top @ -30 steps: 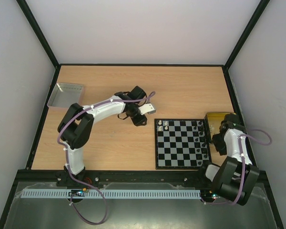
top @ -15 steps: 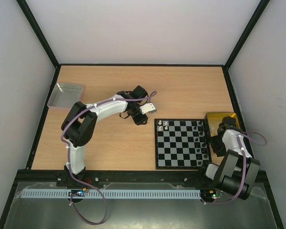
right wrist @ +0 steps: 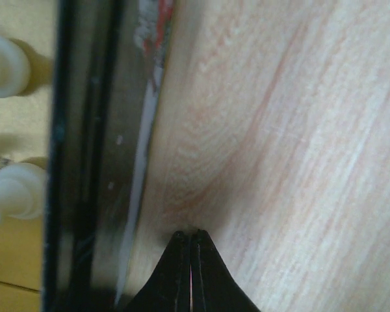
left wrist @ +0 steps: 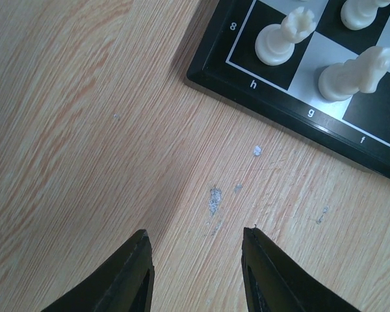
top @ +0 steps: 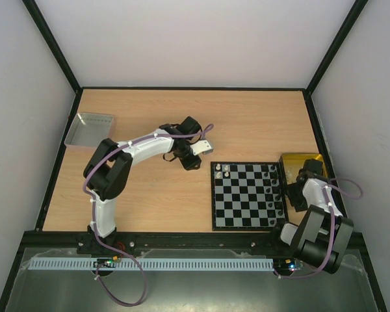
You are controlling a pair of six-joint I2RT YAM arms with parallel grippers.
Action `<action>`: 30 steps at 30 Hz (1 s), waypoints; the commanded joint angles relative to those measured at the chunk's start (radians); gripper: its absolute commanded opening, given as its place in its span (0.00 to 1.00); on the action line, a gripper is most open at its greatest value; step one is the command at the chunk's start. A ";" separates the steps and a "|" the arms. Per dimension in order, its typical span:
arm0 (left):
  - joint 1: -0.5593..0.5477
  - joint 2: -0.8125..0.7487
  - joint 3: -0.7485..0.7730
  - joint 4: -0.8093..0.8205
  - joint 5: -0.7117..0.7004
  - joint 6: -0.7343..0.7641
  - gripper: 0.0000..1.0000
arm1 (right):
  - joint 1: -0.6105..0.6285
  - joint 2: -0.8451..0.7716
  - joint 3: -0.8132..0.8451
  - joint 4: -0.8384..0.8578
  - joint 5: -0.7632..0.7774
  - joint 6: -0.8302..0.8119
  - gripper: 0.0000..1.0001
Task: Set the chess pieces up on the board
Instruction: Move the chessboard to the center of the board.
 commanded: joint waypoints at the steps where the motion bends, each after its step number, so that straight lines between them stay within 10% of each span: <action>1: 0.009 -0.018 0.022 -0.035 -0.005 -0.009 0.40 | -0.002 0.042 -0.101 0.087 -0.132 -0.013 0.02; 30: 0.015 -0.013 0.022 -0.038 -0.012 -0.006 0.41 | 0.001 -0.013 -0.131 0.042 -0.270 -0.037 0.02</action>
